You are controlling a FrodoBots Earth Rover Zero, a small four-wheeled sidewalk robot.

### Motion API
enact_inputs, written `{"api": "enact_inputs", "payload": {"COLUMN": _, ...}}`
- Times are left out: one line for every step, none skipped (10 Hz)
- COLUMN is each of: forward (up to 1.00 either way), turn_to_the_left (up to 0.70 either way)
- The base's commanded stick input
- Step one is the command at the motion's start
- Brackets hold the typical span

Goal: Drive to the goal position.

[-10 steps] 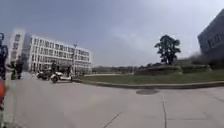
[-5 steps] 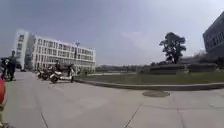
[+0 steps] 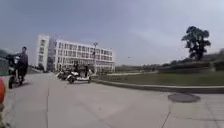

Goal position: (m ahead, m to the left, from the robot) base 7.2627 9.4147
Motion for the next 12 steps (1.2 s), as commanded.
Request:
{"api": "enact_inputs", "payload": {"forward": 0.70, "turn_to_the_left": 0.34}}
{"api": "enact_inputs", "payload": {"forward": 0.70, "turn_to_the_left": 0.34}}
{"api": "enact_inputs", "payload": {"forward": 0.70, "turn_to_the_left": 0.34}}
{"api": "enact_inputs", "payload": {"forward": 0.70, "turn_to_the_left": 0.34}}
{"api": "enact_inputs", "payload": {"forward": 0.70, "turn_to_the_left": 0.34}}
{"api": "enact_inputs", "payload": {"forward": 0.70, "turn_to_the_left": 0.34}}
{"api": "enact_inputs", "payload": {"forward": 0.70, "turn_to_the_left": 0.15}}
{"api": "enact_inputs", "payload": {"forward": 0.70, "turn_to_the_left": -0.01}}
{"api": "enact_inputs", "payload": {"forward": 0.70, "turn_to_the_left": -0.01}}
{"api": "enact_inputs", "payload": {"forward": 0.70, "turn_to_the_left": -0.01}}
{"api": "enact_inputs", "payload": {"forward": 0.70, "turn_to_the_left": -0.01}}
{"api": "enact_inputs", "payload": {"forward": 0.70, "turn_to_the_left": -0.01}}
